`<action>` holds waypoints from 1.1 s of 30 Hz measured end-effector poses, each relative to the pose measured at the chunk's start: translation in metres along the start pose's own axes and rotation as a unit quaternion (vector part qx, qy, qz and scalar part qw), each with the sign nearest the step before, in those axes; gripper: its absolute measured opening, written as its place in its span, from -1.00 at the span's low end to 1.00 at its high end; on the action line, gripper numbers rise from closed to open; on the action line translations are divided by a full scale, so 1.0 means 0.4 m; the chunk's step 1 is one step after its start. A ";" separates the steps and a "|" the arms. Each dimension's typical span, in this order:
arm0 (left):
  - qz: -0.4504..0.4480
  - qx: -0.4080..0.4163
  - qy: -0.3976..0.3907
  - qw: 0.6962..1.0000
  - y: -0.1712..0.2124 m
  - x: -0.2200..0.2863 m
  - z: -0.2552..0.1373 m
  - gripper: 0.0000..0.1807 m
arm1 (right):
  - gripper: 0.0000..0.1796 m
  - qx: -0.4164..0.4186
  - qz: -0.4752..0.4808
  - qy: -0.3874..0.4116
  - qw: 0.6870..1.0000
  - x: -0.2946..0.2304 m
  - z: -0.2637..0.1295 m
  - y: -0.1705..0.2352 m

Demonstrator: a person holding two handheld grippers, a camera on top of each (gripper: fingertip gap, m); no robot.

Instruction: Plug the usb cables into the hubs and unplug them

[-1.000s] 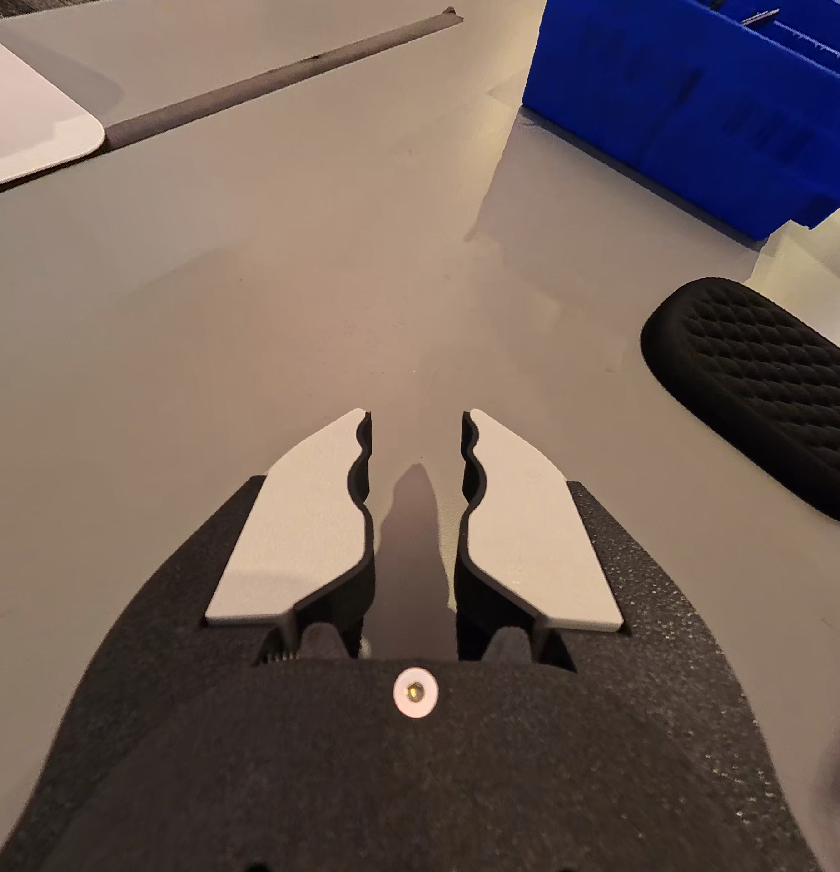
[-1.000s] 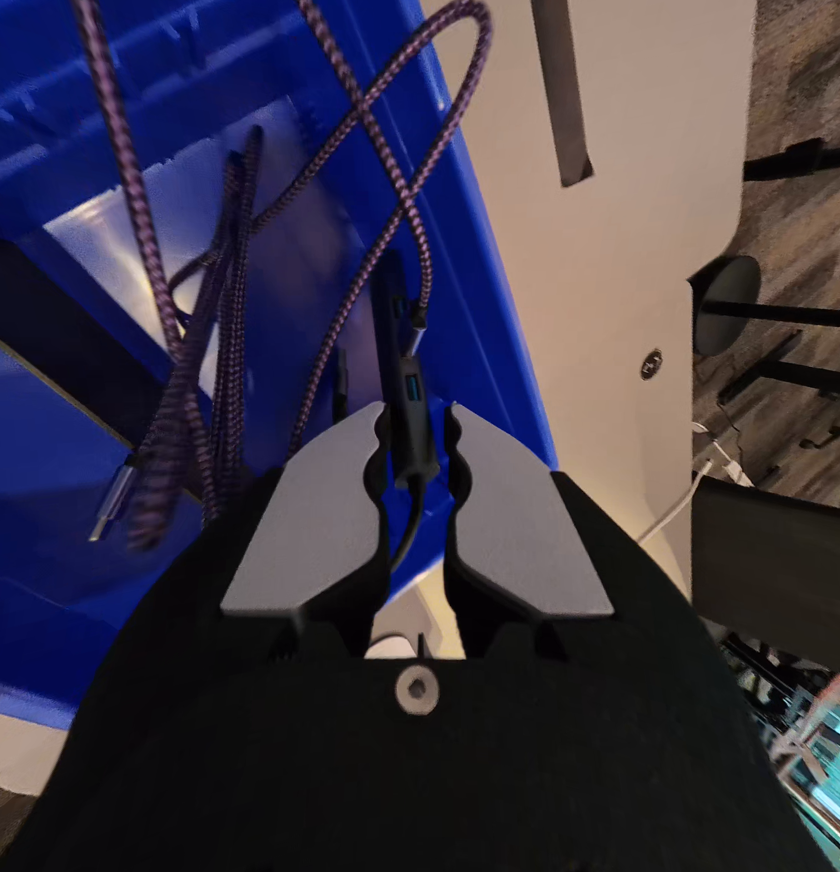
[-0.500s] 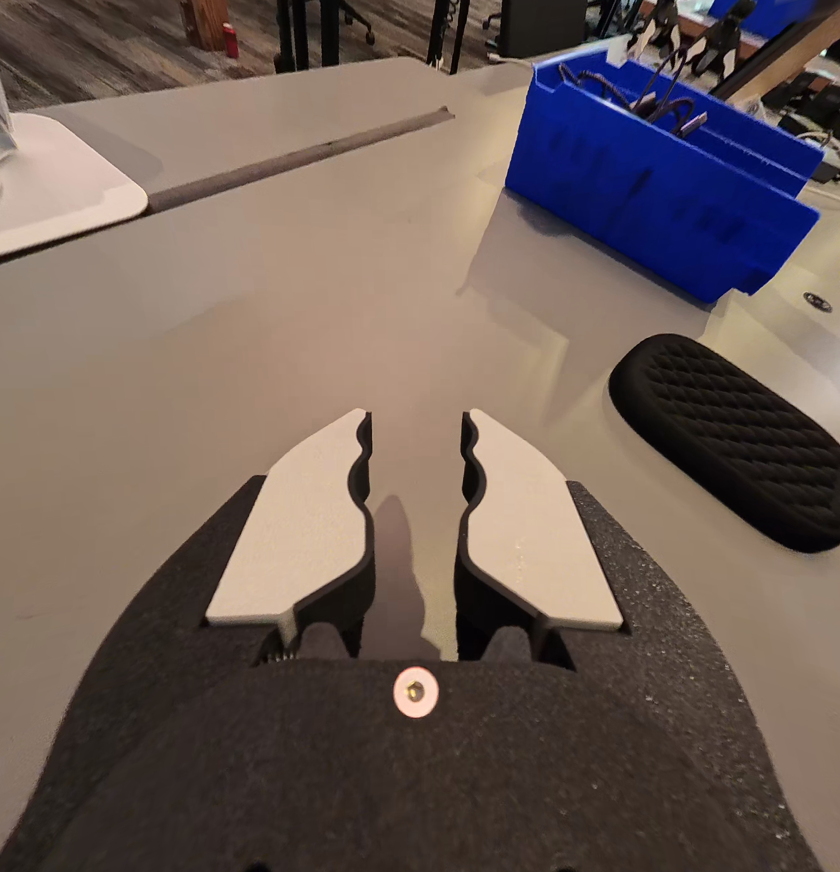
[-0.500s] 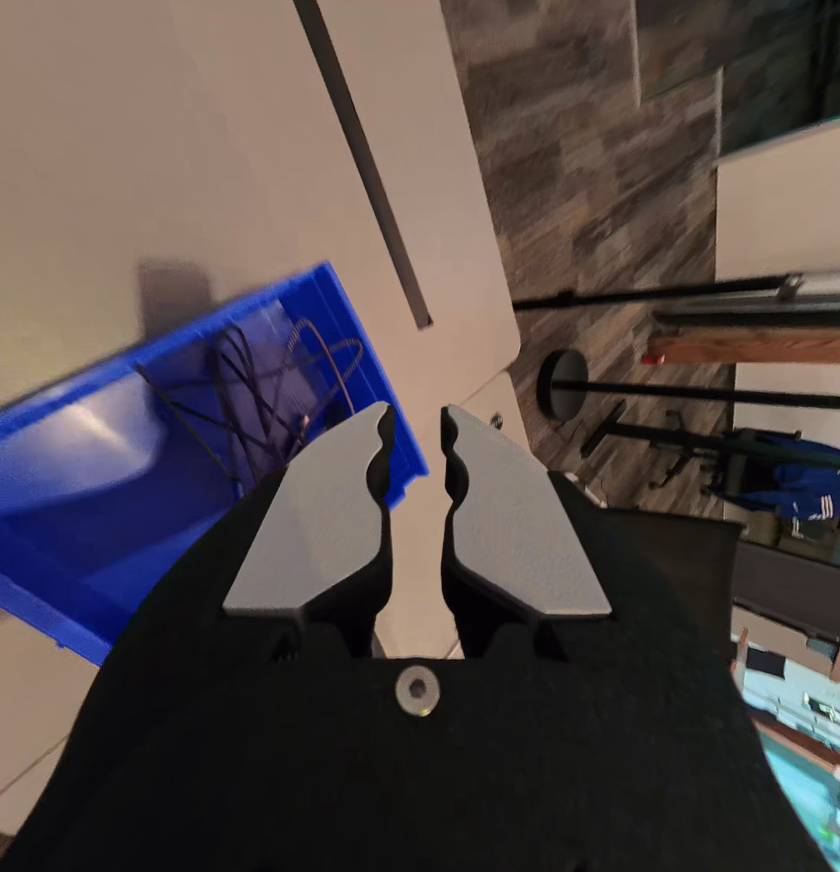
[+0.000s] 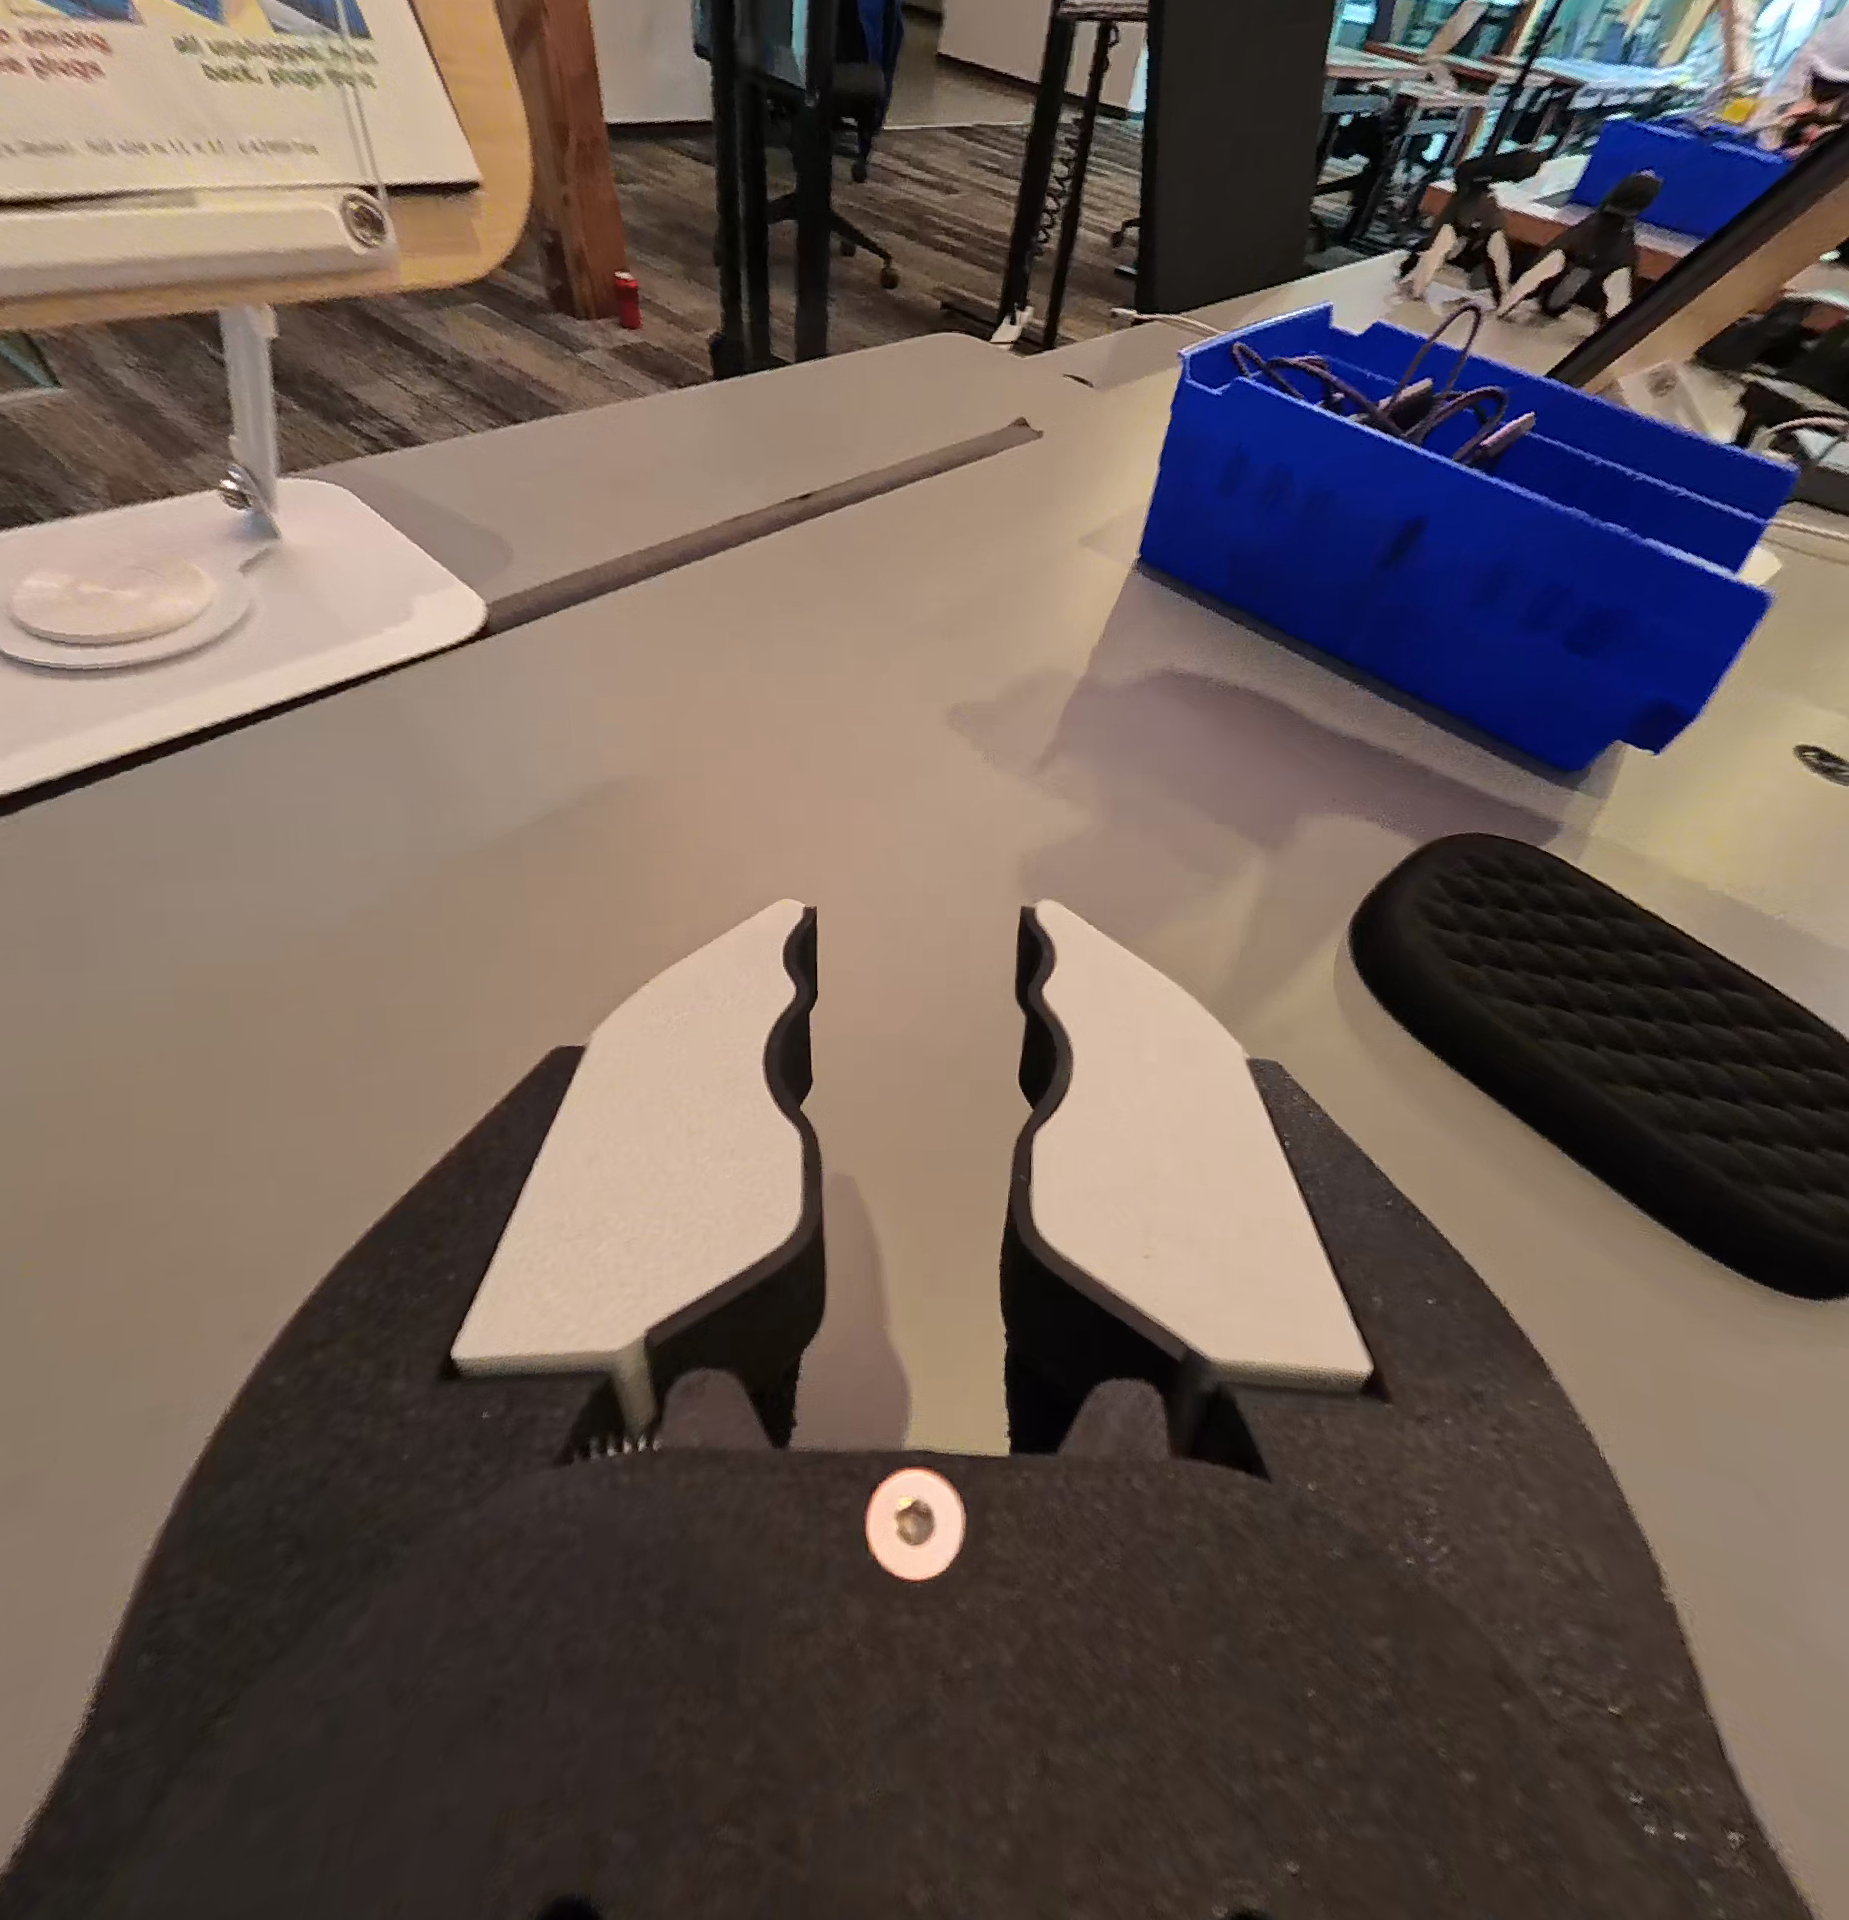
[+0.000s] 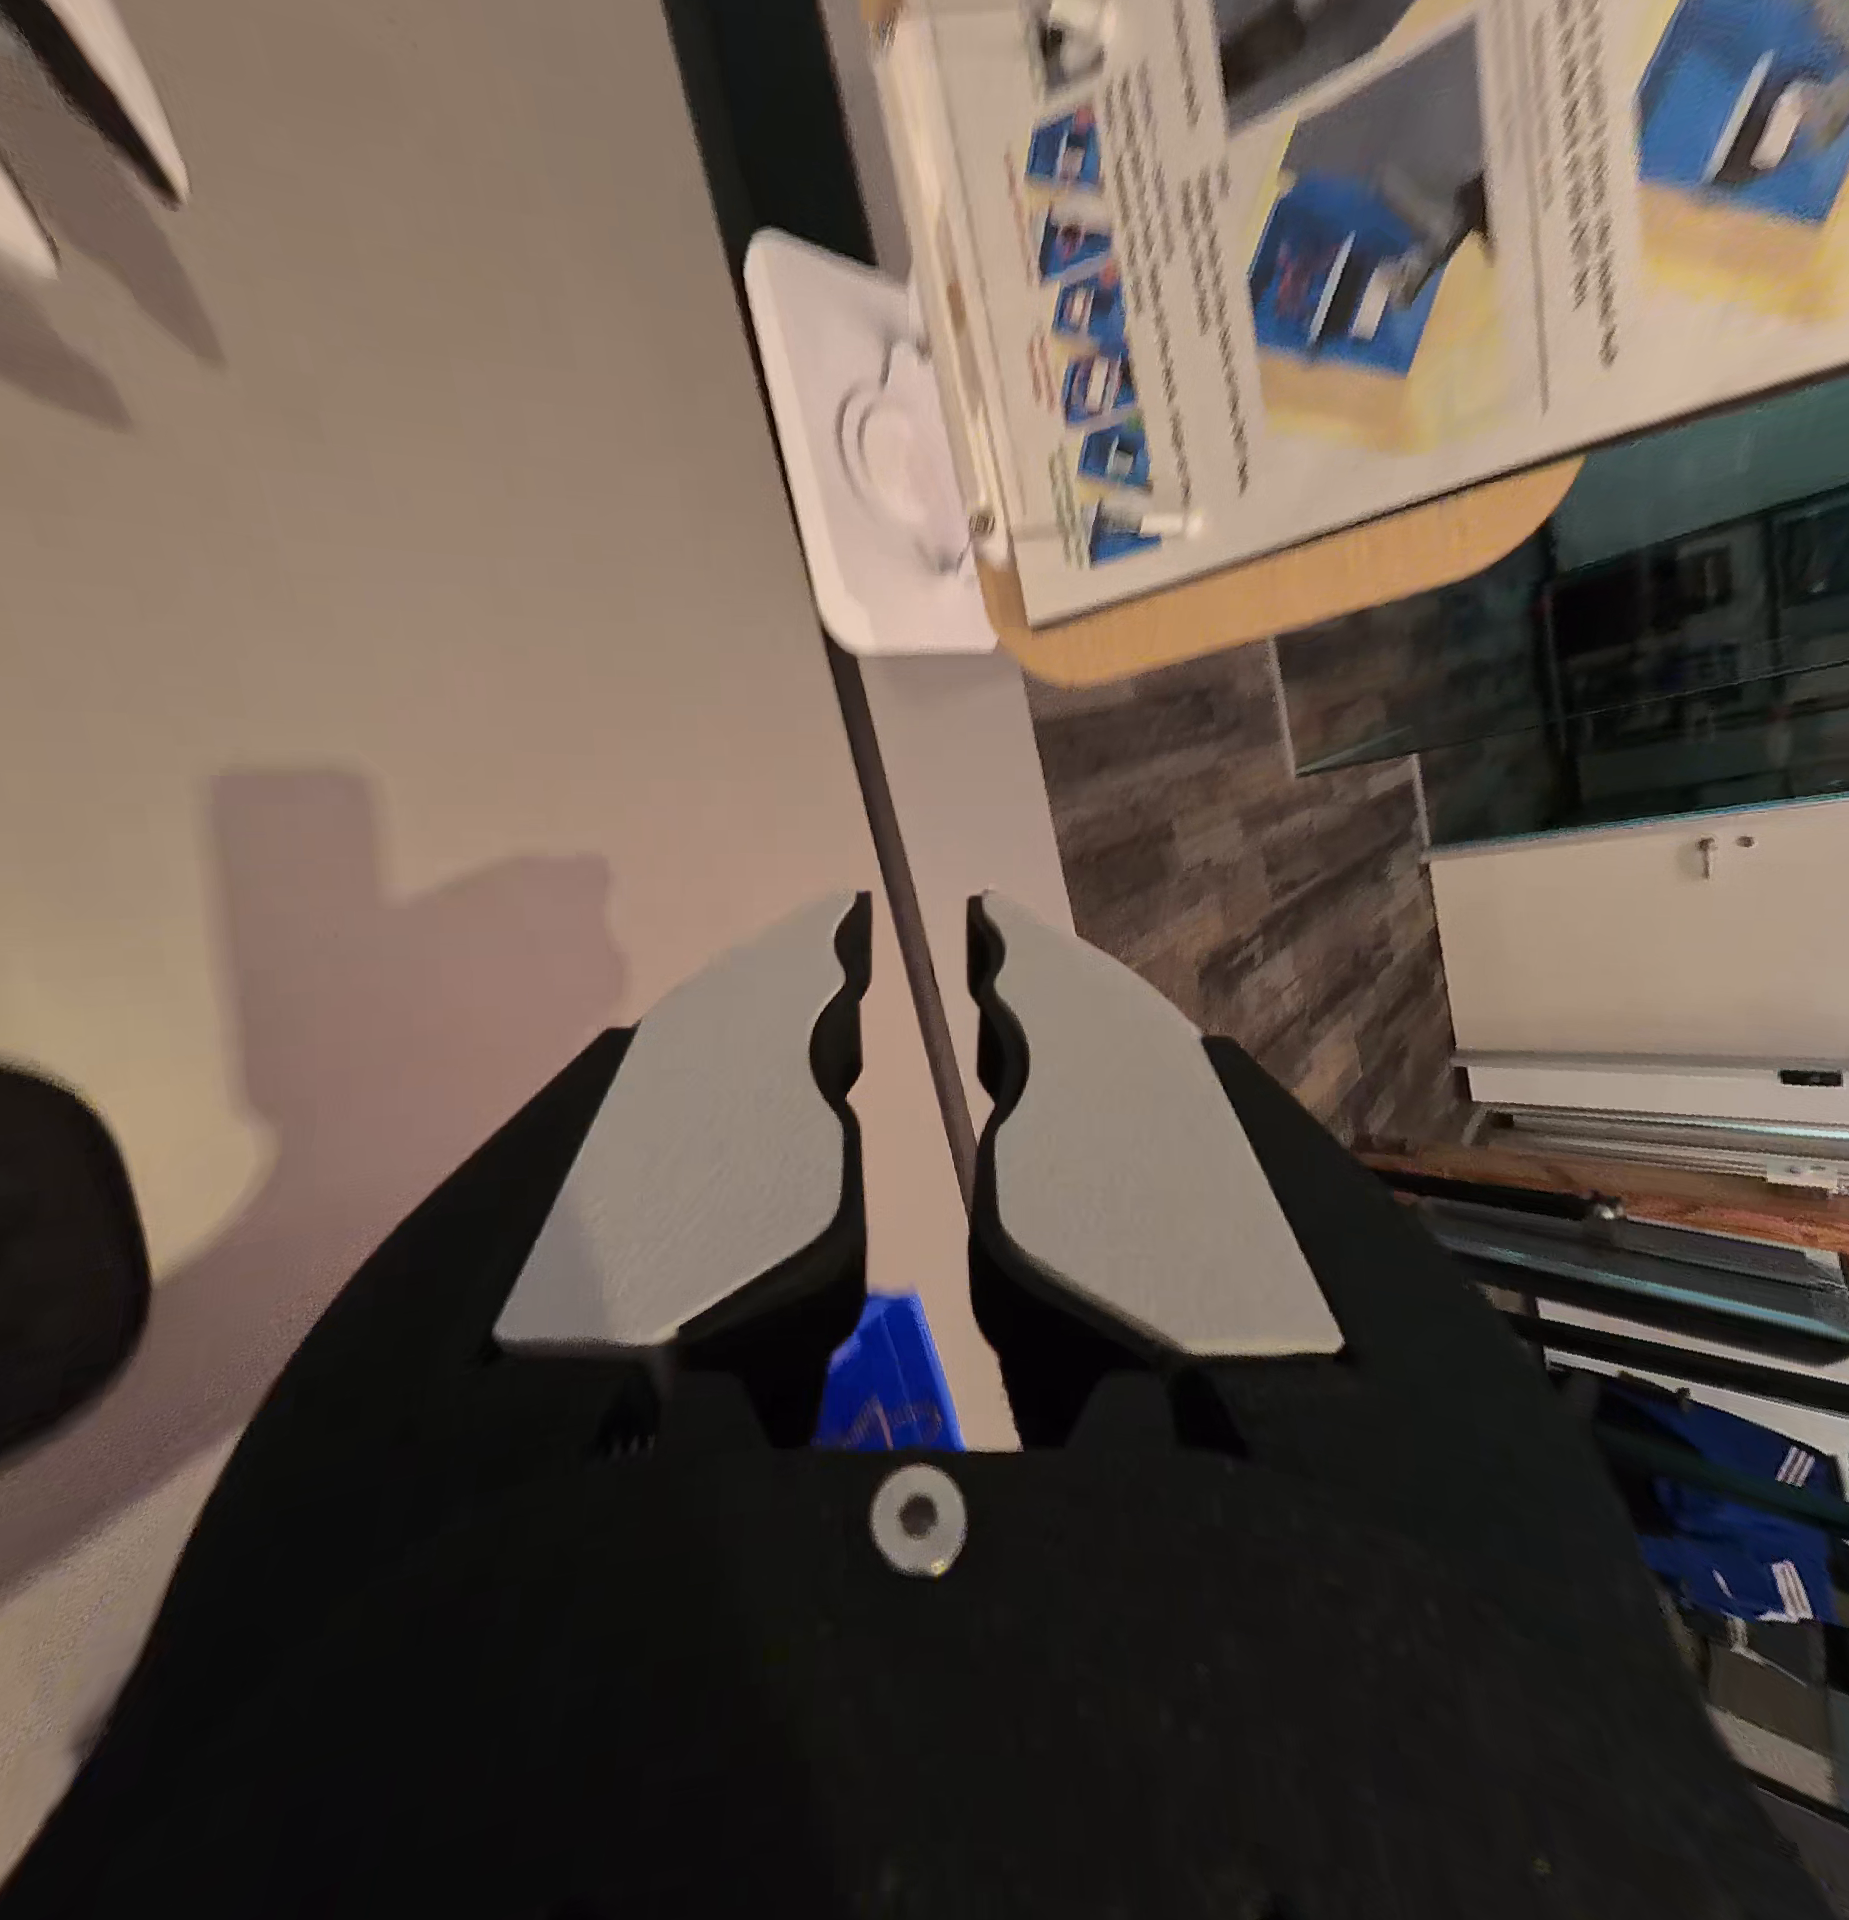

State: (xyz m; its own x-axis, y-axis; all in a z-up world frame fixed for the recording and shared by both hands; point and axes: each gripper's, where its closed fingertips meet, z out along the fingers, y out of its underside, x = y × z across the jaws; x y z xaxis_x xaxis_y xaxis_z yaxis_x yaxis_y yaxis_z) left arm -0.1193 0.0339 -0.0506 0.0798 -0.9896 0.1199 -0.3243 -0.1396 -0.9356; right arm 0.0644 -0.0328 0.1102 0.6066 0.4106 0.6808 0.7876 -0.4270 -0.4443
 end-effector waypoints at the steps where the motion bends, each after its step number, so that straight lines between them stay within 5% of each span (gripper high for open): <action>1: 0.005 0.002 -0.012 1.000 -0.002 -0.009 -0.004 -0.60 | -0.81 0.016 0.015 0.018 1.000 -0.009 0.018 -0.028; 7: 0.022 0.027 -0.092 0.995 -0.036 -0.073 -0.046 -0.57 | -0.79 0.080 0.152 0.122 0.978 -0.081 0.132 -0.120; 12: 0.020 0.035 -0.145 0.989 -0.052 -0.130 -0.085 -0.56 | -0.75 0.062 0.286 0.216 0.932 -0.136 0.208 -0.090; 17: -0.010 0.018 -0.189 0.982 -0.046 -0.189 -0.166 -0.56 | -0.68 0.053 0.320 0.301 0.897 -0.174 0.226 -0.078; 25: 0.031 -0.030 -0.303 0.952 -0.062 -0.340 -0.415 -0.53 | -0.61 0.062 0.365 0.290 0.883 -0.197 0.281 -0.056; 33: 0.037 -0.156 -0.380 0.911 -0.047 -0.569 -0.767 -0.52 | -0.63 0.087 0.411 0.260 0.869 -0.266 0.342 -0.021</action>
State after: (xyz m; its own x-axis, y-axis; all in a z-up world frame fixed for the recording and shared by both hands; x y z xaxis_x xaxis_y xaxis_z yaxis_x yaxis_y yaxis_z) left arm -0.4207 0.2508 0.0415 0.6377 -0.7030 -0.3150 -0.5975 -0.1933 -0.7782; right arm 0.0081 0.0372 -0.0381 0.8765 -0.4155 0.2431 0.1432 -0.2571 -0.9557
